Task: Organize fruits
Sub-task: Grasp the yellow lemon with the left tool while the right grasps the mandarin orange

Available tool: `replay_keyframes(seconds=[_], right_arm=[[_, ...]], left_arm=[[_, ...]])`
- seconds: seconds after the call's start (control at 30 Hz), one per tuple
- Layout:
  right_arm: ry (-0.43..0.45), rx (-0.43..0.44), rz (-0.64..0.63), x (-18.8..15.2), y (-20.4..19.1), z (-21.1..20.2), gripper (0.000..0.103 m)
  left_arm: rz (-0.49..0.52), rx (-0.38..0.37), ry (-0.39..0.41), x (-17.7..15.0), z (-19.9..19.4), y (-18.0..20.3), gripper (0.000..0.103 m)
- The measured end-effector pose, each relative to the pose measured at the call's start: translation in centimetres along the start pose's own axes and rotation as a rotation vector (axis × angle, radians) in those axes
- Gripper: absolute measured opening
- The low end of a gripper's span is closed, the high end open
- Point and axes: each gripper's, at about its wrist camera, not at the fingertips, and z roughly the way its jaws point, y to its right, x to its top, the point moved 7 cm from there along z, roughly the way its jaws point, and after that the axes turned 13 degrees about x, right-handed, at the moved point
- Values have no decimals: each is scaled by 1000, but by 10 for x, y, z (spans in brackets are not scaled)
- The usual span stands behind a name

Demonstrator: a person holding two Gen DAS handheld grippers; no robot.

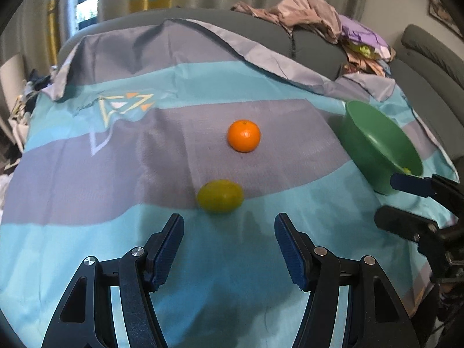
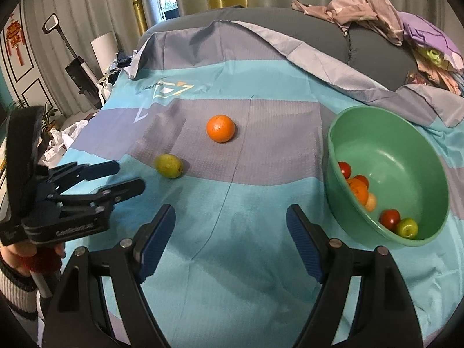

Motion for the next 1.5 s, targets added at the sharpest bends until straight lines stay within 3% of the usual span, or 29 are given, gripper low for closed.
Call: replay_keyframes(seconds=[0.37, 0.5, 0.53, 0.8, 1.1, 1.3, 1.4, 1.5], right_arm=[[-22, 12, 17, 3, 10, 18, 79], [-29, 16, 15, 7, 14, 27, 79], [-31, 17, 13, 8, 15, 29, 79], [-36, 83, 8, 33, 16, 60, 79], [-86, 138, 24, 79, 15, 127, 77], [-144, 114, -6, 90, 12, 163, 64], [-169, 66, -35, 91, 16, 175, 46], [-166, 74, -28, 92, 19, 175, 45]], left_arm=[[32, 34, -99, 10, 53, 9, 65], [22, 47, -120, 10, 63, 8, 48], [19, 46, -120, 10, 65, 7, 48], [-75, 18, -56, 16, 49, -15, 47], [-138, 21, 37, 25, 18, -52, 47], [-145, 22, 43, 26, 19, -58, 47], [-143, 18, 44, 25, 18, -58, 47], [-136, 17, 42, 24, 18, -56, 47]])
